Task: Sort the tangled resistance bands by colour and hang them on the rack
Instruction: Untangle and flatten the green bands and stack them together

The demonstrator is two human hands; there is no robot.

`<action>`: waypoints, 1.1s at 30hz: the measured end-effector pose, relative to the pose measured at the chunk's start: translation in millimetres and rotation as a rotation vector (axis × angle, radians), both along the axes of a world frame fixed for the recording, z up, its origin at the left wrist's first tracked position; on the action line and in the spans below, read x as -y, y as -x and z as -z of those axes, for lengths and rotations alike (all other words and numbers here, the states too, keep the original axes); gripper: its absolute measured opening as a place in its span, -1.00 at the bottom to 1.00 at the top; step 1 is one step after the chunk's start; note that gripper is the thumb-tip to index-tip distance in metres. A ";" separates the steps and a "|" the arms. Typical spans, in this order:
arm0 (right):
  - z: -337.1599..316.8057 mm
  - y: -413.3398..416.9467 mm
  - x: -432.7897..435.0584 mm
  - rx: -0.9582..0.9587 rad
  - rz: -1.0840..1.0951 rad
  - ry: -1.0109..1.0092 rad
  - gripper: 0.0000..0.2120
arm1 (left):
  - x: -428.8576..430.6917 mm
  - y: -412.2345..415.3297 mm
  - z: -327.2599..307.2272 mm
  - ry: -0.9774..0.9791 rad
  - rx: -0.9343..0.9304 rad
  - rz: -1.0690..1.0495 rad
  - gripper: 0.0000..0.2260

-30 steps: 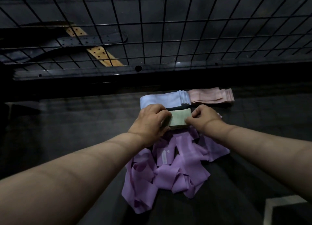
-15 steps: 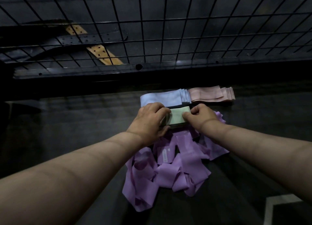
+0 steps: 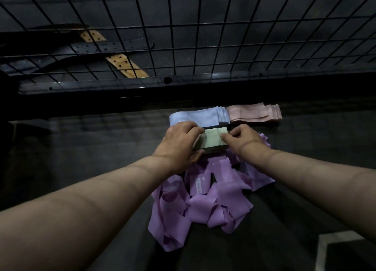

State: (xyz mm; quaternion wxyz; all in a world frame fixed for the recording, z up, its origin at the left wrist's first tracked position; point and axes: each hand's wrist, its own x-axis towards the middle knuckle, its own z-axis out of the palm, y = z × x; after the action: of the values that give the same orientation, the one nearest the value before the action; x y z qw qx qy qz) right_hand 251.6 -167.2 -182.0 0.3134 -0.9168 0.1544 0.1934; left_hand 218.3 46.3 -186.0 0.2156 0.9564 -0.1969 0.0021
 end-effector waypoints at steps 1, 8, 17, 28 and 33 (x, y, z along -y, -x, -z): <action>-1.0 0.9 0.2 -0.005 -0.003 0.003 -0.65 | 0.3 -0.1 -0.2 -0.003 0.000 -0.001 -0.50; -21.6 11.9 -2.6 0.038 -0.032 -0.044 -0.67 | 1.3 -1.0 -2.0 -0.013 0.041 0.015 -0.54; -28.4 18.8 -4.6 0.054 -0.045 -0.085 -0.67 | -1.8 -1.8 1.0 -0.033 0.035 0.017 -0.57; -30.1 17.0 -48.5 0.100 -0.362 0.249 -0.66 | 1.2 -4.5 7.9 -0.002 -0.035 0.023 -0.62; -32.8 11.9 -52.6 0.039 -0.255 0.207 -0.81 | 4.3 -3.9 5.8 0.010 -0.038 0.019 -0.60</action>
State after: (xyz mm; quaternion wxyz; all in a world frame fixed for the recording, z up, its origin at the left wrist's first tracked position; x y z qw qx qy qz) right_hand 239.7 -114.6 -149.3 0.1934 -0.9599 0.0497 0.1967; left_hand 222.2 42.0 -191.7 0.2241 0.9533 -0.2020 -0.0169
